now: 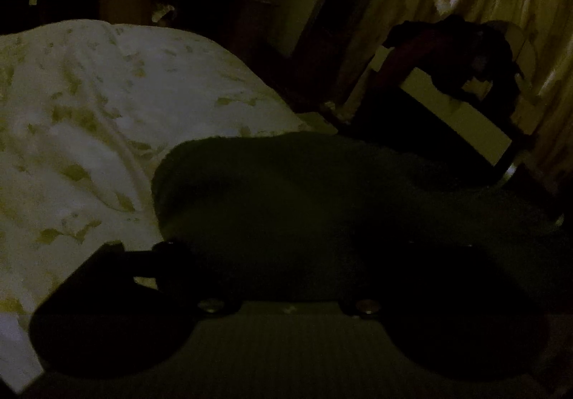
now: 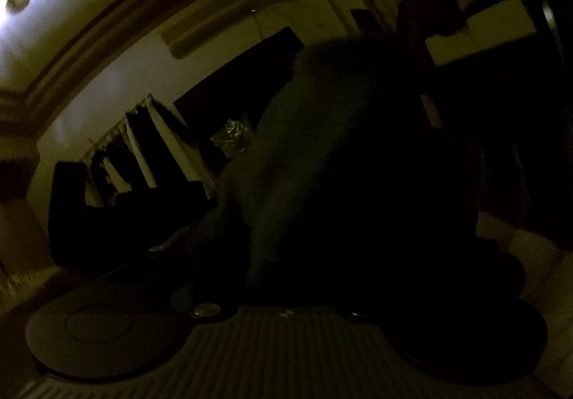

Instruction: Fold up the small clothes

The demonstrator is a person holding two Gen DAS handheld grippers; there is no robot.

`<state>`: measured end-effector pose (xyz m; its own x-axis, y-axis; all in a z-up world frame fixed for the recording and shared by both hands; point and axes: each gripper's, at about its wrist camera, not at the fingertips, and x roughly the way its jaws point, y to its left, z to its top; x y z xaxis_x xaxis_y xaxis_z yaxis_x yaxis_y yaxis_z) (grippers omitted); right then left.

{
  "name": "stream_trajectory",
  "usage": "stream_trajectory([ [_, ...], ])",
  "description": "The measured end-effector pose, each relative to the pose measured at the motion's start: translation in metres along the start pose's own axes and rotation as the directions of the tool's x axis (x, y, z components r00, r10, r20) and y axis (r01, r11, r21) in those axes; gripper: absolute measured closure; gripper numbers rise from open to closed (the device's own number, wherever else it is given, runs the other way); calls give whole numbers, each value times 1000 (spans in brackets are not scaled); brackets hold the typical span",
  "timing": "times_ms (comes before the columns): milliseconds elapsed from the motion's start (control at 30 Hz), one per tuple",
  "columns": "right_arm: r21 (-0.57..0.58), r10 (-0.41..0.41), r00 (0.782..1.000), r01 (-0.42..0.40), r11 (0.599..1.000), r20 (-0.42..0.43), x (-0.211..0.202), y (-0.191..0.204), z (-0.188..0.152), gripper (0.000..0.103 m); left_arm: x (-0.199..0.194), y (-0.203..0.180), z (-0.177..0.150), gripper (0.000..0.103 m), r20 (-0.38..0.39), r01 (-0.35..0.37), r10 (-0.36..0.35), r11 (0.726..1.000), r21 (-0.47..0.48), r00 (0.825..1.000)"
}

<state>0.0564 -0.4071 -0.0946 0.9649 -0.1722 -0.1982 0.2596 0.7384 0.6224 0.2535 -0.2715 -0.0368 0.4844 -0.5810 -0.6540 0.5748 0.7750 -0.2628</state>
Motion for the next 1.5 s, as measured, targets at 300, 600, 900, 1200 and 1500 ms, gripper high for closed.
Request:
stream_trajectory([
  [300, 23, -21, 998, 22, 999, -51, -13, 9, 7, 0, -29, -15, -1, 0, 13, -97, 97, 994, 39, 995],
  [600, -74, -55, 986, 43, 996, -159, -46, 32, 32, 0, -110, -45, -16, 0, 61, -205, 196, 941, 268, 979],
  [900, -400, -95, 946, -38, 916, -309, -93, 69, 51, 0, -173, -64, -53, 0, 8, -206, 220, 902, 380, 975],
  [1200, -635, -166, 869, -198, 747, -466, -93, 122, 69, 0, -200, -80, -62, 0, 3, -232, 254, 877, 420, 967],
  [1500, -811, -347, 800, -270, 519, -489, -65, 147, 62, 0, -221, -92, -55, 0, 54, -298, 318, 800, 520, 947],
])
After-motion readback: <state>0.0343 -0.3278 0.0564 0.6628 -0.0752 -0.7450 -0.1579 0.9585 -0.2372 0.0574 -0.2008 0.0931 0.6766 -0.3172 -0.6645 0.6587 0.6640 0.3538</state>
